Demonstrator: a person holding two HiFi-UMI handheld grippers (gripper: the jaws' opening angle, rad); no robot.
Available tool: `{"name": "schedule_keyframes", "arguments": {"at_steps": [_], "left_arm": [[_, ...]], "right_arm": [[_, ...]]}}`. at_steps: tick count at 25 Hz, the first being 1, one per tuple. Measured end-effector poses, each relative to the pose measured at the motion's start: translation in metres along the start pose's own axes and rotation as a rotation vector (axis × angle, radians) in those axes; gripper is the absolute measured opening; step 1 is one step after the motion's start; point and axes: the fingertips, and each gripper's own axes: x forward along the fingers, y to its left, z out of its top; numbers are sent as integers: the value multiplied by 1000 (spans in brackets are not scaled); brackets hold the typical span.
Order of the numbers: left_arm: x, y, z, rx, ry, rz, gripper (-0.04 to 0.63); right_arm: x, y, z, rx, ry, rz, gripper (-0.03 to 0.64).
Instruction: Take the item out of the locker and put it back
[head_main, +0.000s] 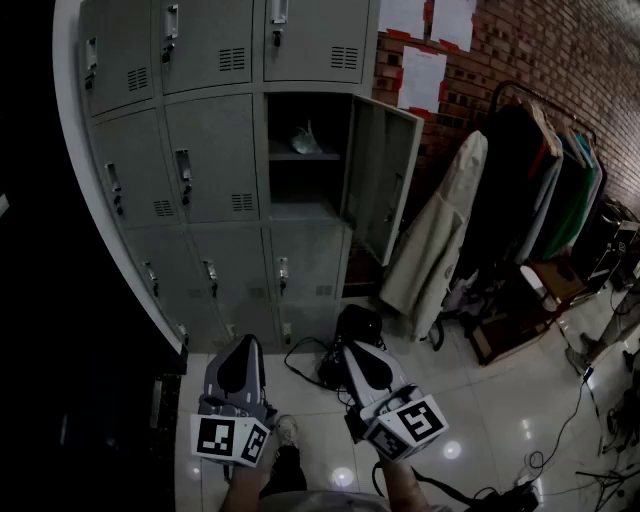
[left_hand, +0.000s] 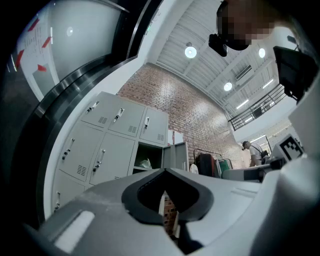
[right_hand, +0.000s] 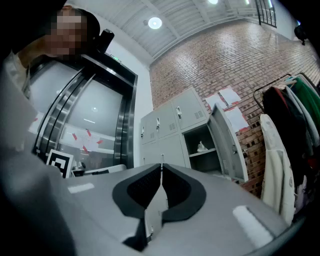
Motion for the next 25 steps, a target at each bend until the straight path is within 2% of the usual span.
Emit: {"name": "schedule_keyframes", "arguments": {"at_steps": [3,8,13,18,22,25], "left_arm": [[42,30,-4,-14,7,-15,6],[129,91,1,-13,-8,-31,6],[207,132,2,-24,-25,-99,6],[258,154,-9,-31,-23,-117,6],[281,153,-25,-62,-7,-133,6],[292,151,-30,-63,-2,-127,6]], "right_arm": [[49,-21,-1,16,-10,-10,3],[142,-54,6,-28,-1,-8,3],[215,-98,19,-40,-54,-50,3],[248,-141,12,-56,-29,-131,3],[265,-160,12,-9,-59,-126,3],[271,-176,6,-18,-25,-136,3]]}}
